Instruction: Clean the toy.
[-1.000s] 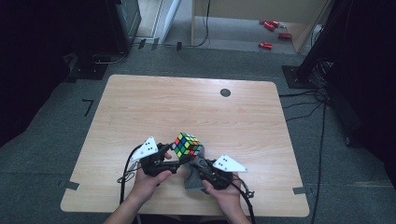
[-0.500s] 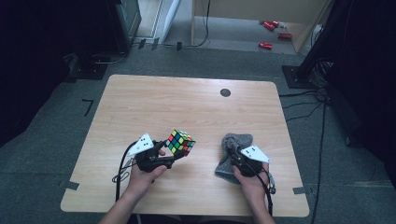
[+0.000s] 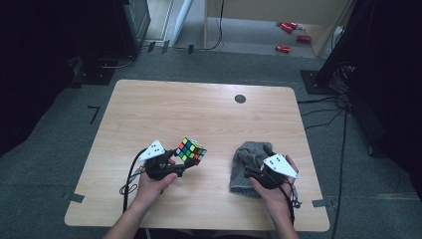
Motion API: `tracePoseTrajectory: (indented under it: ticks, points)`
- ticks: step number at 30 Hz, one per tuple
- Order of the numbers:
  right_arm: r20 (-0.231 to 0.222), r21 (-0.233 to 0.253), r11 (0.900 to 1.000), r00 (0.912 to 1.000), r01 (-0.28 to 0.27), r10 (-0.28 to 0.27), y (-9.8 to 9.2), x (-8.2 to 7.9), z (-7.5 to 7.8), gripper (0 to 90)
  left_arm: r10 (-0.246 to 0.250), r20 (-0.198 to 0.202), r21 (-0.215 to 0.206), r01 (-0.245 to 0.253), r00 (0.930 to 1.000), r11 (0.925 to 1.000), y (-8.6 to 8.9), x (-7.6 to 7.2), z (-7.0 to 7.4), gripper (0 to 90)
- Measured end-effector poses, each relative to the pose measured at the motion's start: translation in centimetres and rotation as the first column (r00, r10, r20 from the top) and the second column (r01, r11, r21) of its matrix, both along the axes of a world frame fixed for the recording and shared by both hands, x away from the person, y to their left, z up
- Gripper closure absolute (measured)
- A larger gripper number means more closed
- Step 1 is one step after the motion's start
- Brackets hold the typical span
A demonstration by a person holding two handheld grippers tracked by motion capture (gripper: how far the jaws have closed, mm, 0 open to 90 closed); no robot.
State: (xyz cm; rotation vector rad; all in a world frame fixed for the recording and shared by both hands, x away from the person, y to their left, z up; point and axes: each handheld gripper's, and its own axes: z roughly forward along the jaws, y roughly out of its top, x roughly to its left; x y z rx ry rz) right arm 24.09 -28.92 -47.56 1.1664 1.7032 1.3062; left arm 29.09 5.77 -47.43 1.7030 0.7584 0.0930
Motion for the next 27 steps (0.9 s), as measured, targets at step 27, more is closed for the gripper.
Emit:
tracePoseTrajectory:
  ticks: [27]
  points:
    - [0.101,-0.18,0.927,0.9312,-0.329,0.35,7.9,-1.6,-1.6,14.3,-0.106,-0.068,0.006,0.107,0.992,0.9943,-2.1,-0.9,0.9,34.7]
